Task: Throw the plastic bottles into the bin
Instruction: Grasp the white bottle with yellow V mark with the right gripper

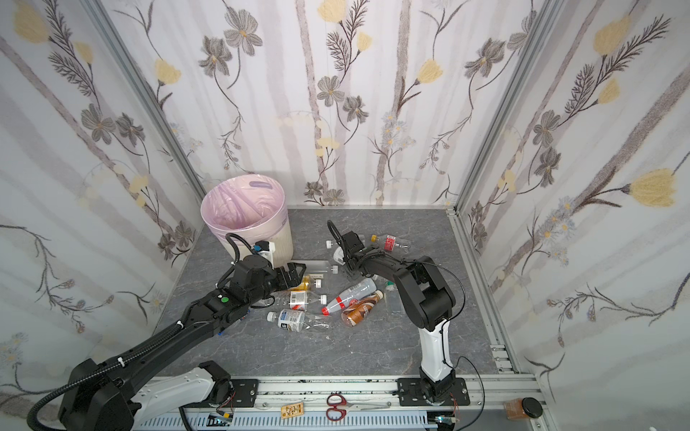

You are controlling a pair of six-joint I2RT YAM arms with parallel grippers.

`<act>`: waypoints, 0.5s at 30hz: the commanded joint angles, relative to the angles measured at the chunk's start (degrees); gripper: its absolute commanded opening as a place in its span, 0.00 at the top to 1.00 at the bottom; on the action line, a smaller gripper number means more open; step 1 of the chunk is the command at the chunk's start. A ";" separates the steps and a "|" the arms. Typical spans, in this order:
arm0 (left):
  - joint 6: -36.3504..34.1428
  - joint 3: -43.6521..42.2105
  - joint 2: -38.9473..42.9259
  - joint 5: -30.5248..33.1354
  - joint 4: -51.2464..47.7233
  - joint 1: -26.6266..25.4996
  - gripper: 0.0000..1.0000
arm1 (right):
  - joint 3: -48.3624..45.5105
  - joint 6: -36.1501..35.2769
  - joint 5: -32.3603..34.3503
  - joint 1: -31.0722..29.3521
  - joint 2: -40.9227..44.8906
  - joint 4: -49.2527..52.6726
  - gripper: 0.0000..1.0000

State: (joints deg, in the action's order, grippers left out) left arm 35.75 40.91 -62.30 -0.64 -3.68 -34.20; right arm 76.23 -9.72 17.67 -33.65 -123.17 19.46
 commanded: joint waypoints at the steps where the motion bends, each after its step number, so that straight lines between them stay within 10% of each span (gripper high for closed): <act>1: -0.32 0.55 0.17 0.38 1.22 -0.04 0.00 | 0.13 -0.55 -0.97 -0.02 0.42 -1.70 0.13; 15: 0.34 0.06 2.36 1.26 1.19 -0.70 0.00 | -1.43 -0.61 -2.98 -0.05 3.52 -3.72 0.22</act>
State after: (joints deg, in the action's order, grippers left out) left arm 35.97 40.91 -60.34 -0.34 -3.68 -34.79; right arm 75.07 -9.72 16.08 -33.63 -120.81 18.06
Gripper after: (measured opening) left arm 0.997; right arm 0.777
